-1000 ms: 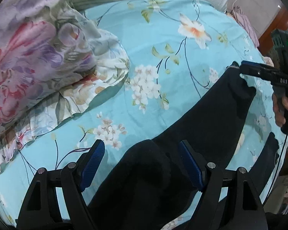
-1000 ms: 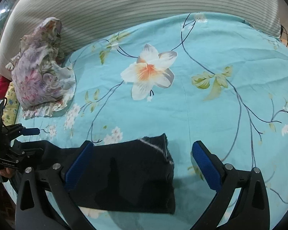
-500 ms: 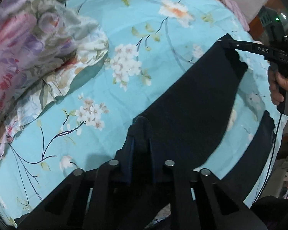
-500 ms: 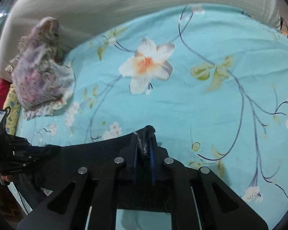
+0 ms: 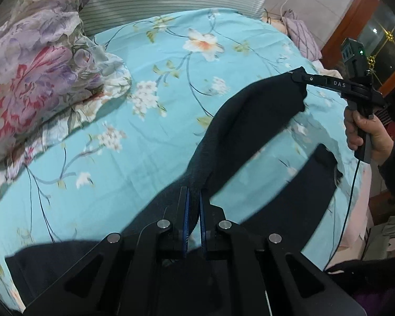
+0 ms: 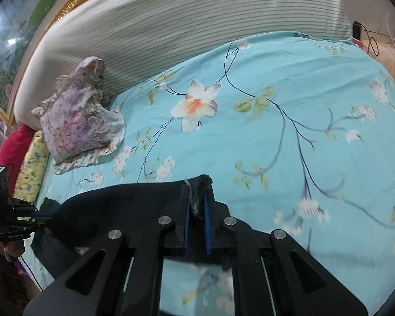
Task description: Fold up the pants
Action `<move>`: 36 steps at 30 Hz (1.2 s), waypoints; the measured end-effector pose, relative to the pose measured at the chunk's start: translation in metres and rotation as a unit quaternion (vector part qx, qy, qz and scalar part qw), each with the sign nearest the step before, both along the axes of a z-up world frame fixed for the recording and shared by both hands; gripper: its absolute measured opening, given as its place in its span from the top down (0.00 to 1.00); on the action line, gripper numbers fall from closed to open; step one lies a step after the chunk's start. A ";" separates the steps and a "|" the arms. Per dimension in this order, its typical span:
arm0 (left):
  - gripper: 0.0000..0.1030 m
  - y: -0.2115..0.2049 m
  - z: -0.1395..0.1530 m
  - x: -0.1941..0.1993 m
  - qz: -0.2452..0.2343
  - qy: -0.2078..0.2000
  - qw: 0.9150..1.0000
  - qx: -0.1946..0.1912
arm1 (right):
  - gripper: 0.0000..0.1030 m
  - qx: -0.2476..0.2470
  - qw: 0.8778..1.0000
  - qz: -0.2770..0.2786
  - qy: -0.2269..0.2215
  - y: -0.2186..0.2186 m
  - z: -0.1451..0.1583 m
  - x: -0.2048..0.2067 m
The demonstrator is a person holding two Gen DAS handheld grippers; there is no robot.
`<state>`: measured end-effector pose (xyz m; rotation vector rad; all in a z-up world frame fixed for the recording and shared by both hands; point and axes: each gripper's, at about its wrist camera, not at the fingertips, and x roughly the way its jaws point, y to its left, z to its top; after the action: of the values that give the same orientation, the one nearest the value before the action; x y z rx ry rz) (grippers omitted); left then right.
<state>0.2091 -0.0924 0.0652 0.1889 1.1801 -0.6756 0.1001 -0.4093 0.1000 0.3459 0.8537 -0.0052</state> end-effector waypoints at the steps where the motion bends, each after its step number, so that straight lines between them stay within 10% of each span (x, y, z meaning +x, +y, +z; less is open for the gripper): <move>1: 0.95 0.002 0.001 -0.009 -0.001 -0.003 1.000 0.000 | 0.90 0.001 1.000 0.002 -0.004 0.000 0.002 -0.009; 36: 0.96 0.003 -0.052 -0.158 -0.030 0.010 0.999 0.023 | 0.92 -0.081 0.994 0.052 0.051 0.033 -0.042 -0.192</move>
<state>0.0510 -0.0890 0.0136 0.2582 1.2138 -0.7047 -0.0920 -0.3760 0.0582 0.1497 0.9649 0.0036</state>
